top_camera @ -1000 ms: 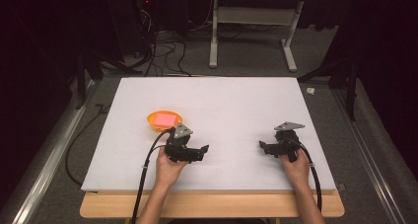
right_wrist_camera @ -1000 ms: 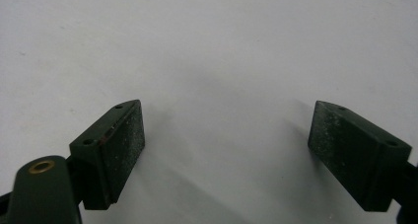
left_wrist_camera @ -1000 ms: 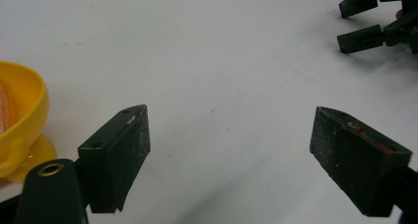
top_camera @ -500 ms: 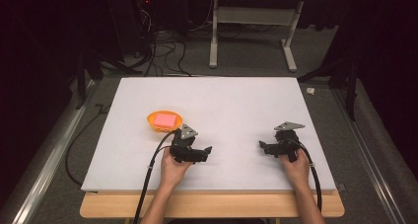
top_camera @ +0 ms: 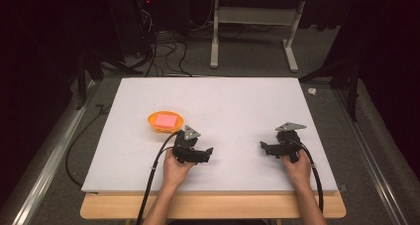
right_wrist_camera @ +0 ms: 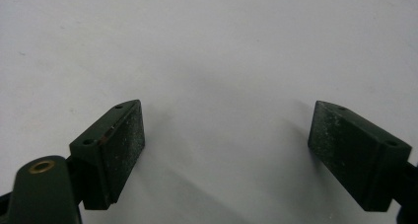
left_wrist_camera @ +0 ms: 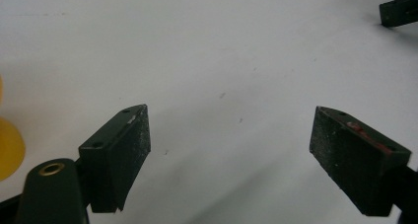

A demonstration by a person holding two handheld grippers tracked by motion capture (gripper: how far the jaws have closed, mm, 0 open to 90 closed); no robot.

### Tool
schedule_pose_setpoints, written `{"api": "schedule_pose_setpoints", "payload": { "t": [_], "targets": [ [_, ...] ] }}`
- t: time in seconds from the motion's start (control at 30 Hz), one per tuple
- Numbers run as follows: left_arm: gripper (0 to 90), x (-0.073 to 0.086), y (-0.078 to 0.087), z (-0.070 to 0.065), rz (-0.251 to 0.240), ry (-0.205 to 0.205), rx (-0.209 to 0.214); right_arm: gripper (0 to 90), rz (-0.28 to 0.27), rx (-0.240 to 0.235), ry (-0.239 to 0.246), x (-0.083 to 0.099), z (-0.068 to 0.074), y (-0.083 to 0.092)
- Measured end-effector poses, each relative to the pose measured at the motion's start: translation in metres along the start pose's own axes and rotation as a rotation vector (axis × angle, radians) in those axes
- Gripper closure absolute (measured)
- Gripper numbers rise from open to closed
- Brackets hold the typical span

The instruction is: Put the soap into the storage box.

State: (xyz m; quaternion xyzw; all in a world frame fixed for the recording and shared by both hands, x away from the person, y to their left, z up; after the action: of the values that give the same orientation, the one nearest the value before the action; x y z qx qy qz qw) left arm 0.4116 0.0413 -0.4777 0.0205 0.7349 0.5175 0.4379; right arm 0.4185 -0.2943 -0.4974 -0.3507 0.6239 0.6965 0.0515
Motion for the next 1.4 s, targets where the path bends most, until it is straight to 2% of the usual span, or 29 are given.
{"api": "schedule_pose_setpoints", "payload": {
  "t": [0.27,0.63,0.9,1.03,1.13,1.4],
  "targets": [
    [16.5,0.001,-0.005,0.003,-0.005,0.009,-0.020,14.8,0.000,0.000,-0.001,0.000,0.000,0.000],
    [16.4,0.003,-0.017,0.002,0.020,0.000,-0.052,14.8,0.000,0.000,-0.001,0.000,0.000,0.000],
    [16.4,0.005,-0.023,0.001,0.042,0.001,-0.052,14.8,0.000,0.000,0.000,0.000,0.000,0.000],
    [16.5,0.005,-0.023,0.001,0.039,0.002,-0.058,14.8,0.000,0.000,-0.001,0.000,0.000,0.000],
    [16.6,0.006,-0.024,0.000,0.042,-0.008,-0.079,14.8,0.000,0.000,-0.003,0.000,0.000,0.000],
    [15.8,0.006,-0.024,0.000,0.043,-0.005,-0.080,14.8,0.000,0.000,0.001,0.000,0.000,0.000]
  ]
}}
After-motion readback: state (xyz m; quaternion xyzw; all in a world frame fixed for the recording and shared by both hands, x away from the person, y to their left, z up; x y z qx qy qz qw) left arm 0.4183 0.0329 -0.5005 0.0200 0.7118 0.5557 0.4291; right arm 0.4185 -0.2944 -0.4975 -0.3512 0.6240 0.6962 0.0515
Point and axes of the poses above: each handheld gripper's, and its own axes: y roughly backward along the jaws, x roughly out of its underside, z roughly to its left, the point moved 2 cm from there along -y, roughly forward along the jaws, and after that the axes turned 11 degrees about z, right-handed, at the moved point
